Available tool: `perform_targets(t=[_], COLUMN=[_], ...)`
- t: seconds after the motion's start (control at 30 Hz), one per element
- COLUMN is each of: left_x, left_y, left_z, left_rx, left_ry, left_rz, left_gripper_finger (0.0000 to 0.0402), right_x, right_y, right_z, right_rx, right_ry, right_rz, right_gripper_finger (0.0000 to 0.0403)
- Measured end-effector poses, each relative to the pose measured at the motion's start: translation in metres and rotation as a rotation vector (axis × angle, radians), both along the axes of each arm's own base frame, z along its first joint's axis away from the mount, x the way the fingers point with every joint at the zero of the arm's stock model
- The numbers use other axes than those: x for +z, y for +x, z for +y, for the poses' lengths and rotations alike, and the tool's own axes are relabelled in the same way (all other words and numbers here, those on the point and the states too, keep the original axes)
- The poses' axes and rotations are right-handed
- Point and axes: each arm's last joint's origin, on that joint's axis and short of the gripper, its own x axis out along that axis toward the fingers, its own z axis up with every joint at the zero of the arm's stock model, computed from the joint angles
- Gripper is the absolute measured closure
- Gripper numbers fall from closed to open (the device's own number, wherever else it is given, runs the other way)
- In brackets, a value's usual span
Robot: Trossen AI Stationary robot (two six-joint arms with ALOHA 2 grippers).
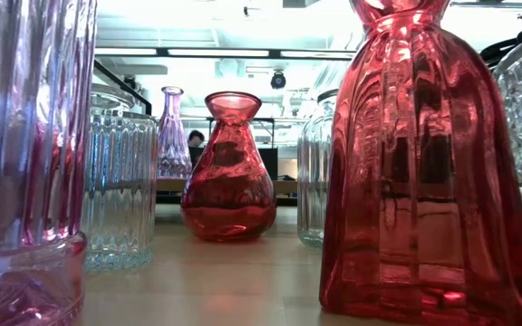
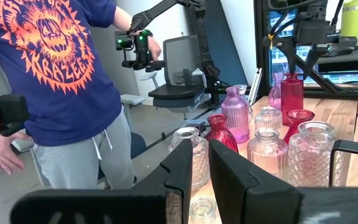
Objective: Sort vases onto shelf
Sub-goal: Put the red vase on the shelf
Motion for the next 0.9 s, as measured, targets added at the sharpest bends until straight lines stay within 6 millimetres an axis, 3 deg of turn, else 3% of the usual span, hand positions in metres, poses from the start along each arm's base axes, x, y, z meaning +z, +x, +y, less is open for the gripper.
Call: perform_targets(t=[0.27, 0.53, 0.9], left_x=[0.0001, 0.0006, 0.0007], left_y=[0.0006, 0.0004, -0.0008], left_z=[0.0004, 0.0005, -0.0004], left_rx=[-0.028, -0.037, -0.037], left_ry=[0.000, -0.002, -0.044], left_rz=[-0.004, -0.005, 0.027], left_gripper_finger=[0.0305, 0.0376, 0.0376], right_x=[0.0000, -0.0001, 0.0000], right_y=[0.0000, 0.0000, 0.0000], right_z=[0.0000, 0.0000, 0.0000], right_rx=[0.000, 0.000, 0.000], right_ry=[0.000, 0.000, 0.000], right_rz=[0.000, 0.000, 0.000], right_gripper_finger=[0.0355, 0.0355, 0.0355])
